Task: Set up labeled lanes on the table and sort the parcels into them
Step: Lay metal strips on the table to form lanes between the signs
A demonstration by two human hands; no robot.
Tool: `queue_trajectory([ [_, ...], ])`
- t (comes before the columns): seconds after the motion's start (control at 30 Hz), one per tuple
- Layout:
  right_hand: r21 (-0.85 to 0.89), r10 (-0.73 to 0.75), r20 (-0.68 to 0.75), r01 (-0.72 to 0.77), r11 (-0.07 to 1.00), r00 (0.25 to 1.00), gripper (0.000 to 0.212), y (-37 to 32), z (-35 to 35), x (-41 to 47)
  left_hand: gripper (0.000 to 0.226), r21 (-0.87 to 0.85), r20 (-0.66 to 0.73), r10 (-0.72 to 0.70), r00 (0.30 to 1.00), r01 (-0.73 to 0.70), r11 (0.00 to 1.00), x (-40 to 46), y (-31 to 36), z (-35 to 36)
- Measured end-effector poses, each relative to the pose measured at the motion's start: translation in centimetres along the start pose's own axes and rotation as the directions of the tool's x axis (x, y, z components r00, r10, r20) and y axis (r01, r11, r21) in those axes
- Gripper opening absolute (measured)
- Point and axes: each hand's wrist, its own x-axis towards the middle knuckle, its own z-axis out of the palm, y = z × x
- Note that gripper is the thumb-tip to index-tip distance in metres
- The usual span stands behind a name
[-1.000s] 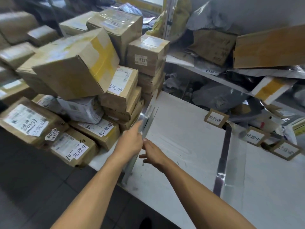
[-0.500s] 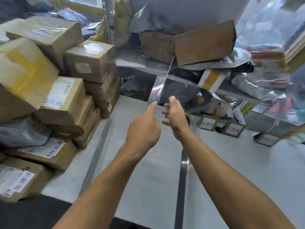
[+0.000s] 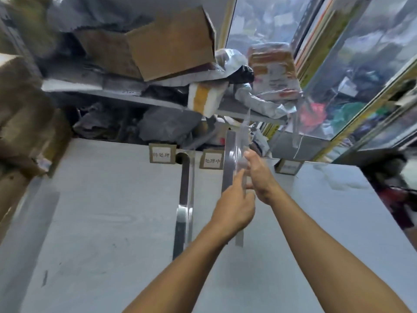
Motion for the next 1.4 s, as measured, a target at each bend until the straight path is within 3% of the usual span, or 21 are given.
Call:
queue_trajectory([
  [0.1, -0.023, 0.066, -0.009, -0.066, 0.998, 0.998, 0.067, 2.8, -2.1, 1.2, 0.065, -0.025, 0.053, -0.080, 0.995, 0.082, 0.996, 1.9, -1.5, 3.5],
  [0.37, -0.092, 0.185, 0.065, -0.178, 0.980, 0.981, 0.022, 8.1, -4.4, 3.7, 0.063, -0.009, 0.112, -0.237, 0.965, 0.239, 0.971, 4.7, -5.4, 8.6],
  [0.53, -0.131, 0.224, 0.100, -0.210, 0.969, 0.970, 0.029, 10.2, -5.2, 5.2, 0.062, 0.000, 0.110, -0.268, 0.957, 0.269, 0.963, 5.8, -6.9, 10.3],
  [0.7, -0.128, 0.263, 0.129, -0.247, 0.961, 0.956, 0.023, 11.5, -5.5, 6.8, 0.062, 0.009, 0.086, -0.315, 0.945, 0.315, 0.949, 7.1, -8.7, 11.5],
  [0.97, -0.133, 0.285, 0.128, -0.269, 0.954, 0.950, 0.055, 12.8, -5.5, 9.4, 0.063, 0.018, 0.055, -0.341, 0.938, 0.341, 0.940, 9.1, -10.2, 12.2],
  [1.4, -0.123, 0.321, 0.133, -0.305, 0.944, 0.938, 0.047, 13.6, -6.3, 9.7, 0.068, 0.027, 0.105, -0.327, 0.939, 0.326, 0.945, 9.3, -10.3, 12.7],
])
